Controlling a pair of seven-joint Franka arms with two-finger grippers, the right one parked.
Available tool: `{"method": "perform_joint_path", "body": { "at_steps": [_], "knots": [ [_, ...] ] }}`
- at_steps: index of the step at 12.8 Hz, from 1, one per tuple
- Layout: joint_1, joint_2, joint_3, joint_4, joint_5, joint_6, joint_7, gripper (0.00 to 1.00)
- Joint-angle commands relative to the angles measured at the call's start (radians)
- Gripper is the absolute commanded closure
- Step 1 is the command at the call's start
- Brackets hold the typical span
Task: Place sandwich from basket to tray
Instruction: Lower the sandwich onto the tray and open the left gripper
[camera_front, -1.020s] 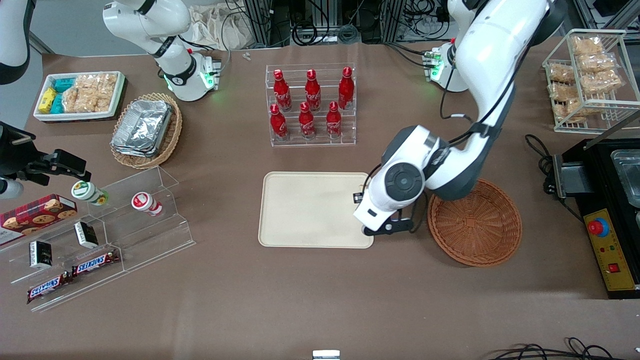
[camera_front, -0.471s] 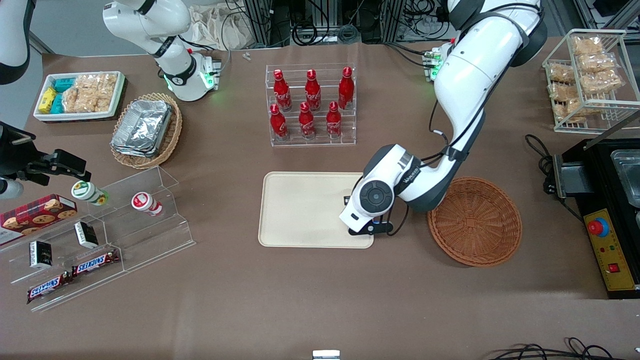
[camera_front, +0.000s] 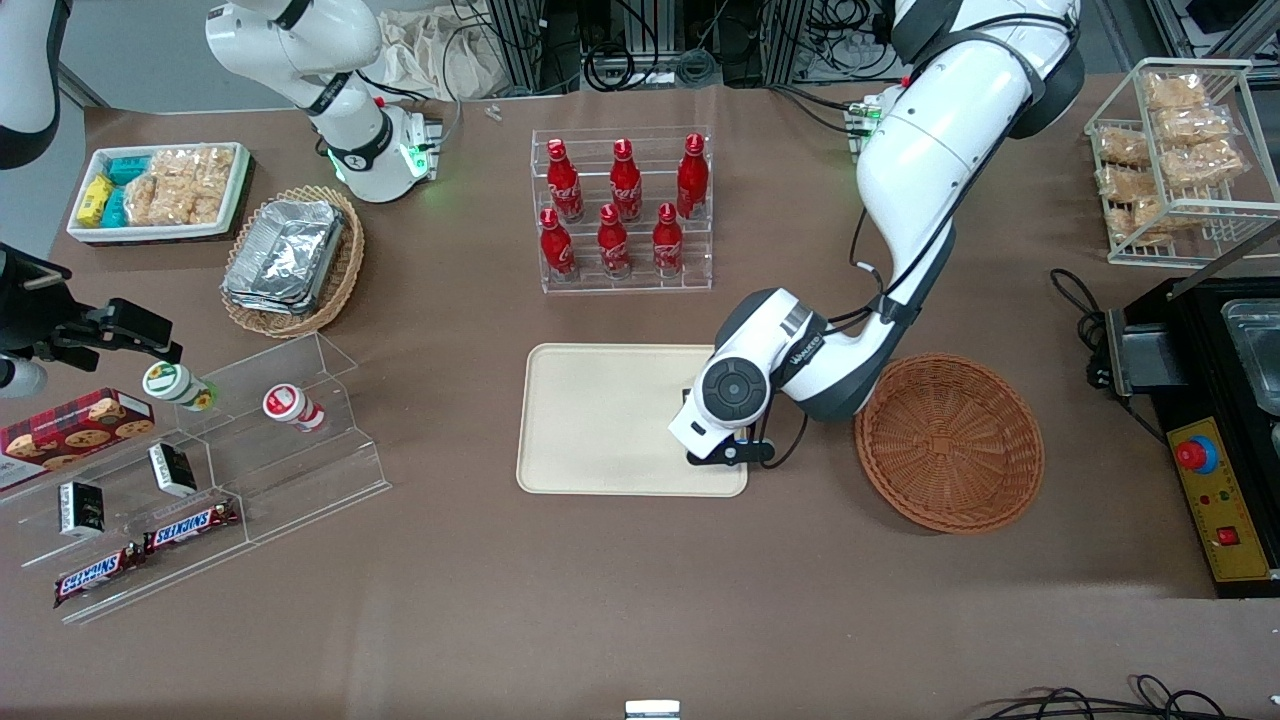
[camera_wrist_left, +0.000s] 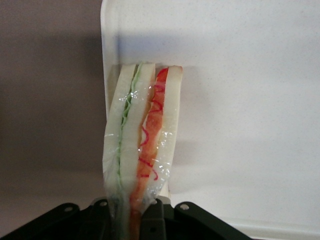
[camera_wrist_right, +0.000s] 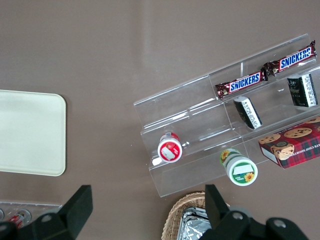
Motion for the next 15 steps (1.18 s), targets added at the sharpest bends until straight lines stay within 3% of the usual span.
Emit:
{"method": "perform_joint_path", "body": {
  "at_steps": [1, 5, 8, 10, 15],
  "knots": [
    [-0.01, 0.014, 0.006, 0.01, 0.021, 0.009, -0.011, 0.76],
    [-0.005, 0.008, 0.009, 0.016, 0.021, 0.009, -0.011, 0.02],
    [0.014, -0.037, 0.012, 0.023, 0.019, 0.002, -0.014, 0.01],
    [0.082, -0.096, 0.009, 0.027, 0.004, -0.005, -0.005, 0.01],
    [0.192, -0.314, 0.01, -0.006, 0.008, -0.066, -0.002, 0.01]
  ]
}}
